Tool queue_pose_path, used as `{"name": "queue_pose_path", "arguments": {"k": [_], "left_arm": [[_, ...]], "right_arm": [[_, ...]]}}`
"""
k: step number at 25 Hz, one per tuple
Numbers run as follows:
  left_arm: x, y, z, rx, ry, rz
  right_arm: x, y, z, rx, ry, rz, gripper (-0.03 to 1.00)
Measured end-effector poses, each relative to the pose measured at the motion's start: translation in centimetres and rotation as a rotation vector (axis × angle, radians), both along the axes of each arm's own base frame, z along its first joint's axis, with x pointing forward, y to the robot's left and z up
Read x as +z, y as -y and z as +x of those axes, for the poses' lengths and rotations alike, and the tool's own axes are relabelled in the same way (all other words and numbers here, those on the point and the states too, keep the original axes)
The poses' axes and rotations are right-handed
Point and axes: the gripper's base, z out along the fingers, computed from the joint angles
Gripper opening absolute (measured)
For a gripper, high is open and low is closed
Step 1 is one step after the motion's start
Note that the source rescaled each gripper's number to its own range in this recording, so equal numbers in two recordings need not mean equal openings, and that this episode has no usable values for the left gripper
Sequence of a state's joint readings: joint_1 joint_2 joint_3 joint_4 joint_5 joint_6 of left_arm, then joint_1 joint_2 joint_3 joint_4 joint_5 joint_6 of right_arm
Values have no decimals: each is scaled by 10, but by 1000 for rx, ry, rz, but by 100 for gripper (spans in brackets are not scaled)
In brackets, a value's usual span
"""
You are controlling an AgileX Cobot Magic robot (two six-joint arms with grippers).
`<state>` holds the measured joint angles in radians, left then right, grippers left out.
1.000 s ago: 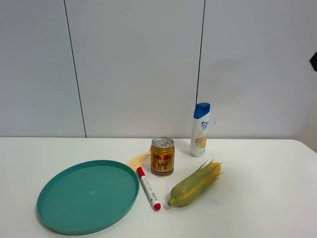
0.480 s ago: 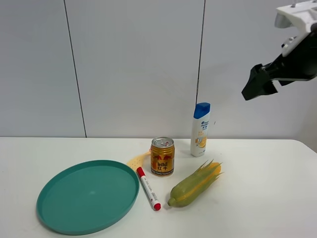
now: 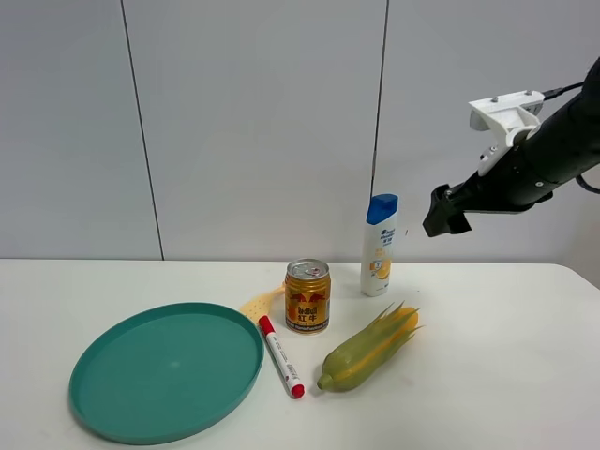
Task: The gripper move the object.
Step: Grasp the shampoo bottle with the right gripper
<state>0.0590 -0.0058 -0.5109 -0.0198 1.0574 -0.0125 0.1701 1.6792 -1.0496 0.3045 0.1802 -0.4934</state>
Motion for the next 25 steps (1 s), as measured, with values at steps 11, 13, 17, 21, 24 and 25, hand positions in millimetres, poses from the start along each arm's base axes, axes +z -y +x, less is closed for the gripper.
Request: {"name": "queue_pose_path", "arguments": {"k": [11,13,17,21,24,25], "left_arm": [[0,0,0,0,0,0],[0,0,0,0,0,0],[0,0,0,0,0,0],[0,0,0,0,0,0],[0,0,0,0,0,0],[0,0,0,0,0,0]], "right_arm": [[-17,-28,4,38,6,20,100],[-16,-29,4,29,11,33,100],[-16,-31,4,27,9,42,100],[-16,-31,4,23,7,48,100],[-16,-31,4,23,7,48,100],[-16,-31,4,22,8,48,100]]}}
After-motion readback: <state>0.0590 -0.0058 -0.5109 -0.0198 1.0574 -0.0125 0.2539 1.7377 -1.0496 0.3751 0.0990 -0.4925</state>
